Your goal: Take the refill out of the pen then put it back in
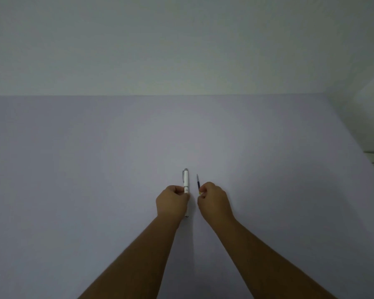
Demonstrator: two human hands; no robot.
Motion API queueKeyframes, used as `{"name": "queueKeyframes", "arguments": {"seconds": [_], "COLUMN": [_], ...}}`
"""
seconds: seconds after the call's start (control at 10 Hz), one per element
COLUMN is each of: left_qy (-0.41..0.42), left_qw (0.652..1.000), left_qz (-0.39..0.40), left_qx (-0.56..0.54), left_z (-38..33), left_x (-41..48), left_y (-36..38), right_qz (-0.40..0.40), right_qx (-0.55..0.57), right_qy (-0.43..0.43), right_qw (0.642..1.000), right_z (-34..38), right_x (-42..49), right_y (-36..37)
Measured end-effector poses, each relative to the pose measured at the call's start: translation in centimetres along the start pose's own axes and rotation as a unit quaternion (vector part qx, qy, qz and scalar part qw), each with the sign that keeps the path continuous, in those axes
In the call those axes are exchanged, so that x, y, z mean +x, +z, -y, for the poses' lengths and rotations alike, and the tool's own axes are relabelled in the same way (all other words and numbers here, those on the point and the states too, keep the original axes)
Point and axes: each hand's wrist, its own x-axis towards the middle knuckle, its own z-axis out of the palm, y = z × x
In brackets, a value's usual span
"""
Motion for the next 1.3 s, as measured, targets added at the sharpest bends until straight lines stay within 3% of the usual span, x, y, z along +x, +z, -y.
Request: {"name": "queueKeyframes", "arguments": {"seconds": [1.3], "left_qy": [0.024], "left_qw": [0.999], "left_qz": [-0.018], "left_qx": [0.041], "left_z": [0.6], "left_x": [0.3], "left_y": [-0.4], "right_qz": [-0.008], "right_qx": [0.057], "right_qy": [0.008], "right_qw": [0.998], "right_z": [-0.1], "right_x": [-1.1], "right_y": [-0.1]}}
